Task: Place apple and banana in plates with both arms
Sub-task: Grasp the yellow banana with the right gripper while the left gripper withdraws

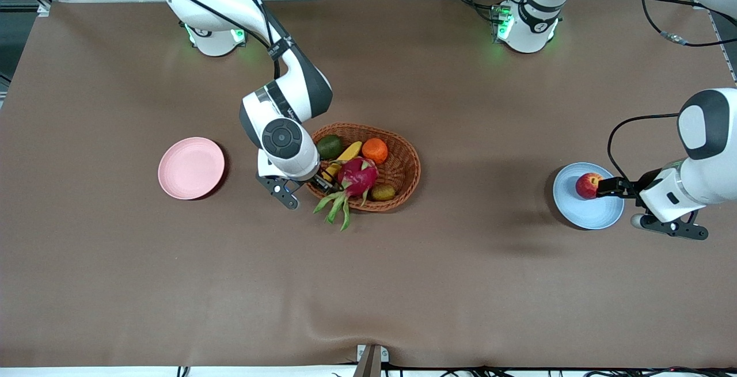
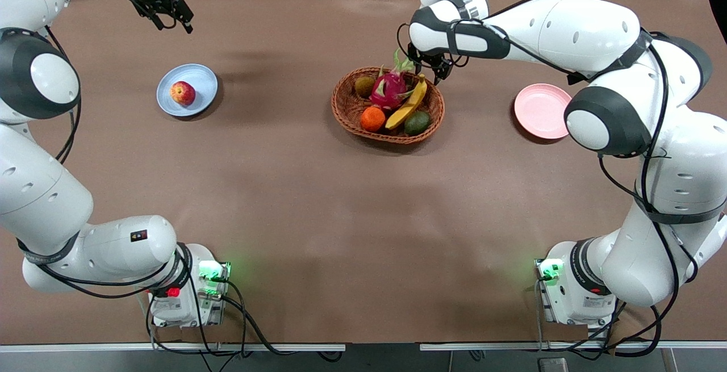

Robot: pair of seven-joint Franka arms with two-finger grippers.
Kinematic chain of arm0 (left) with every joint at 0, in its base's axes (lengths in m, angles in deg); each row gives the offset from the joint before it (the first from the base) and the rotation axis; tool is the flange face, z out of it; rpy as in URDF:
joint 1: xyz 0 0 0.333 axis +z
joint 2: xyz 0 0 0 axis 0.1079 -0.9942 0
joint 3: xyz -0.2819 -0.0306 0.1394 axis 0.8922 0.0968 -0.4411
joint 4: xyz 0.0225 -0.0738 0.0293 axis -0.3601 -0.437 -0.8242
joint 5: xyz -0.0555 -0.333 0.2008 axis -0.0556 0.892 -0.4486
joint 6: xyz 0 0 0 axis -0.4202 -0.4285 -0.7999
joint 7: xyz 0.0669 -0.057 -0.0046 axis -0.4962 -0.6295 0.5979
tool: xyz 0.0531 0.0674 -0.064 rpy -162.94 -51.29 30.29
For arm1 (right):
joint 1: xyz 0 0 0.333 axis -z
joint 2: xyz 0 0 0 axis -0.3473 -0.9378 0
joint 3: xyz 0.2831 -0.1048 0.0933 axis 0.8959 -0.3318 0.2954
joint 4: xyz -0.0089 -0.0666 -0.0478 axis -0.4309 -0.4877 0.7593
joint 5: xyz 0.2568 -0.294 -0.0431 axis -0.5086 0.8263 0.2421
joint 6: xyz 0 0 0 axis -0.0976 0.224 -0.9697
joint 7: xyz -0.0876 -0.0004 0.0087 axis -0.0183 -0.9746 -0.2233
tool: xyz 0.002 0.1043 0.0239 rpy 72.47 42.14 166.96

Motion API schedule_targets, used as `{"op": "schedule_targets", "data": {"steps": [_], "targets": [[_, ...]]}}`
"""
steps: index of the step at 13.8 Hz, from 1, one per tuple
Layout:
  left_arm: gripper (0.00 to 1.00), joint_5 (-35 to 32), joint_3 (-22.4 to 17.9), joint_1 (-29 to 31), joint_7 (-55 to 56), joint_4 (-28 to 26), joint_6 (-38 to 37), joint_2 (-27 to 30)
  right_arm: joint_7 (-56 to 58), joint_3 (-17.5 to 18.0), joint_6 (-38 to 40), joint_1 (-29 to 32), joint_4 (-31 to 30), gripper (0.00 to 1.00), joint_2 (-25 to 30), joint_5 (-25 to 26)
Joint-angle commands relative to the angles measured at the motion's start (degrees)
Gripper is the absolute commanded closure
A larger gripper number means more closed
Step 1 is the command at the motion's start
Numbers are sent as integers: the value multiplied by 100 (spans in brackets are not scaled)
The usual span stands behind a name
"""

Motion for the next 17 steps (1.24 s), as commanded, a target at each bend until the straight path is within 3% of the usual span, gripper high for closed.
{"op": "schedule_targets", "data": {"steps": [1, 2, 5, 8, 12, 15, 17], "targets": [[0, -95, 51, -84, 337, 144, -430, 245, -103, -16, -66, -41, 160, 47, -173, -38], [0, -78, -53, -302, 338, 152, -518, 333, -103, -16, -84, -41, 160, 51, -181, -38], [0, -16, -923, -988, 321, 240, -625, 667, -103, -16, -93, -41, 160, 65, -182, -56], [0, 211, -1003, -1007, 382, 486, -1176, 887, -103, -16, -93, -41, 160, 68, -182, -64], [0, 230, -1153, -1366, 1100, 451, -2266, 1721, -103, -7, -110, -120, 213, 69, -260, -64], [0, 168, -1328, -1517, 1236, 434, -2435, 2056, -94, -7, -163, -173, 239, 96, -261, -64], [0, 299, -1538, -1526, 859, 442, -2497, 2258, -77, -16, -155, -173, 248, 100, -235, -56]]}}
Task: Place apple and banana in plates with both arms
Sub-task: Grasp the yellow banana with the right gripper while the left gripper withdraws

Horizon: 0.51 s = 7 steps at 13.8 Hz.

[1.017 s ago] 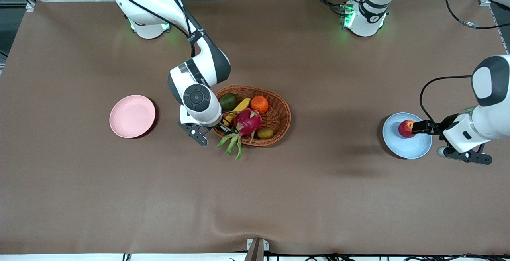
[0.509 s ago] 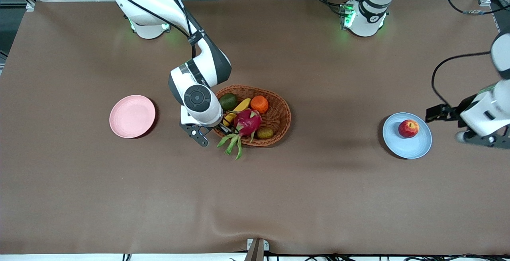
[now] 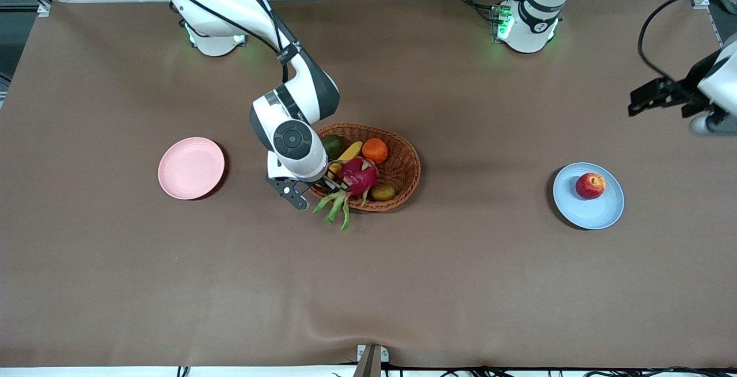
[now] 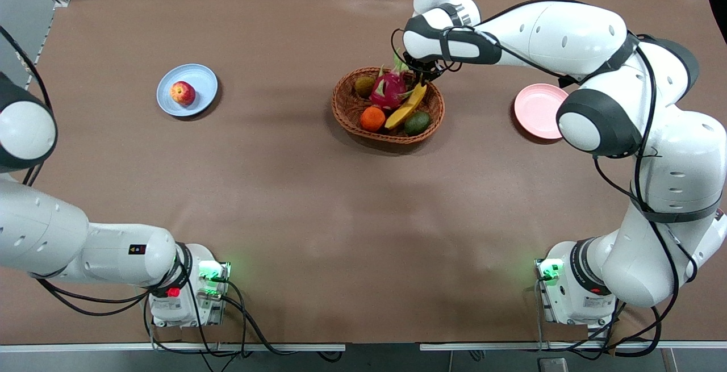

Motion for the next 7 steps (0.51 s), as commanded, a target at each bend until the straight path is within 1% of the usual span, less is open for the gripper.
{"op": "schedule_targets", "data": {"steps": [1, 4, 6, 7], "targets": [[0, 144, -341, -71, -342, -86, -62, 353, -18, -42, 32, -56, 216, 100, -40, -40], [0, 110, -438, -71, -413, -164, -141, 599, 8, -42, 94, -12, 340, 100, -5, -40], [0, 100, -508, -71, -527, -497, -142, 871, 44, -42, 330, -3, 340, 100, 161, -5], [0, 100, -508, -71, -527, -568, -115, 925, 53, -51, 523, -12, 357, 100, 249, 30]]}}
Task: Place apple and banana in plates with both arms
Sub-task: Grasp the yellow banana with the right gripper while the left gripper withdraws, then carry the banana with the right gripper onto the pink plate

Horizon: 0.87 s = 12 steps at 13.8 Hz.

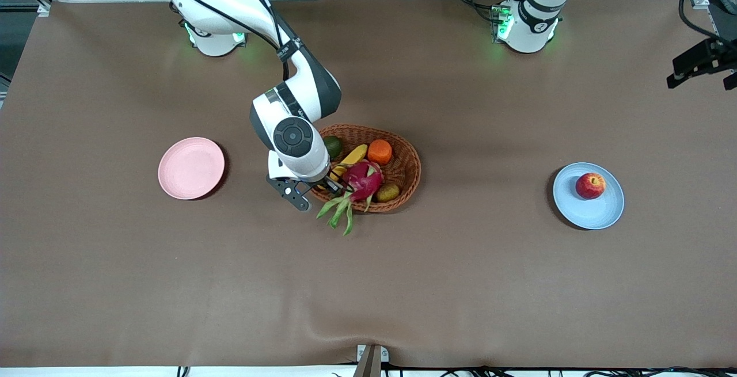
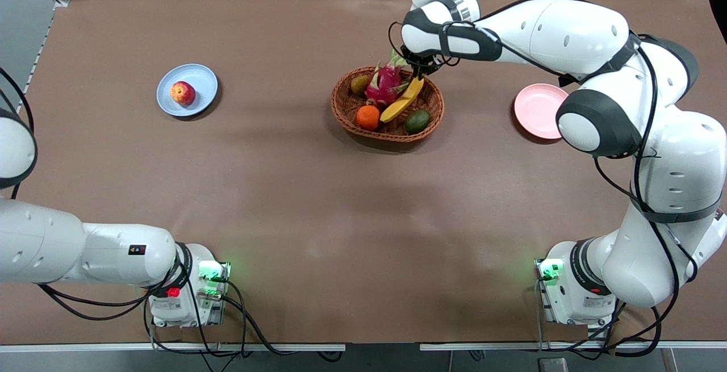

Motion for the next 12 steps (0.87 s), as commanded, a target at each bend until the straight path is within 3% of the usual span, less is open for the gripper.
{"op": "schedule_targets", "data": {"steps": [1, 7, 12], "targets": [[0, 46, -67, -76, -87, -378, 85, 321, 43, -31, 529, -31, 117, 100, 297, 66], [0, -59, 65, -85, 396, -378, 288, 304, 717, -66, 2023, 21, 732, 100, 394, 927], [0, 20, 74, -94, 308, -369, 287, 286, 2439, -637, 2823, 530, 619, 100, 588, 1271]]}}
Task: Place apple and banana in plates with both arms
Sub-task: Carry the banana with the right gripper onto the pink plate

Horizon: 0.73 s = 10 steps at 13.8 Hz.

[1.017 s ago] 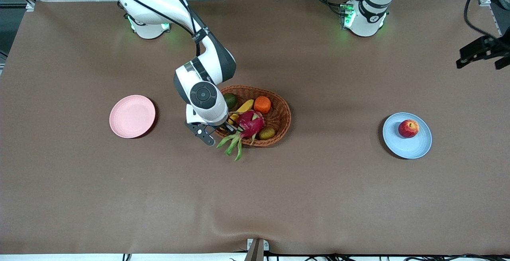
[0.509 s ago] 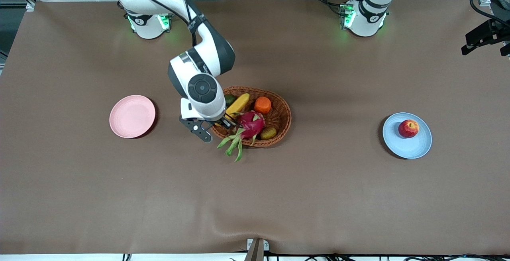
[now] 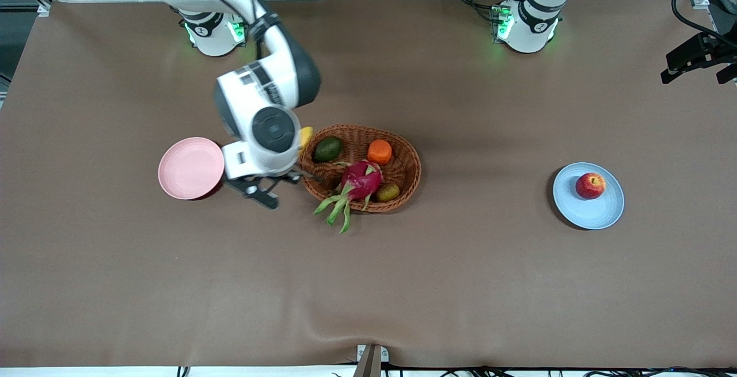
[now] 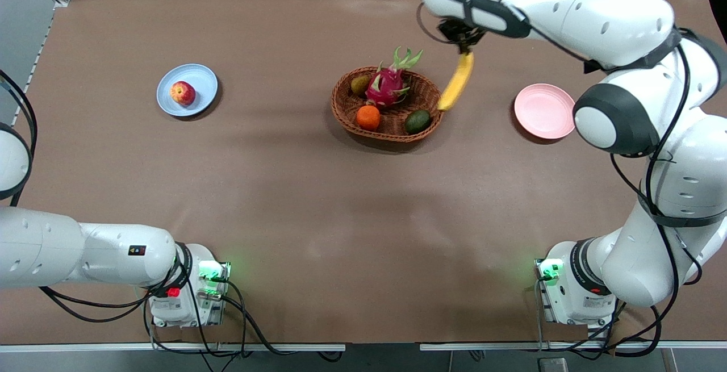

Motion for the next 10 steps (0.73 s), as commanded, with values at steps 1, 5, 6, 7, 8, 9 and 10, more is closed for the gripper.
{"op": "schedule_targets", "data": {"steps": [1, 5, 6, 7, 8, 9, 10], "targets": [[0, 21, 12, -22, 19, -86, 84, 96, 917, -181, 456, 412, -225, 100, 148, 239], [0, 21, 12, 30, 10, -77, 57, 78, 2111, -226, 247, 1238, -1191, 100, 517, 495], [0, 12, 3, -4, 19, -42, 57, 70, 2419, -226, 28, 1449, -1445, 100, 596, 495], [0, 12, 3, -5, 10, -42, 57, 52, 2718, -218, -252, 1668, -1726, 100, 649, 495], [0, 12, 3, -5, 10, -51, 49, 35, 3061, -217, -577, 1914, -1981, 100, 676, 495], [0, 12, 3, -5, 10, -51, 49, 35, 3369, -217, -885, 2091, -2219, 100, 685, 487], [0, 12, 3, -22, 28, -42, 49, 26, 3546, -209, -1175, 2249, -2421, 100, 676, 452]]}}
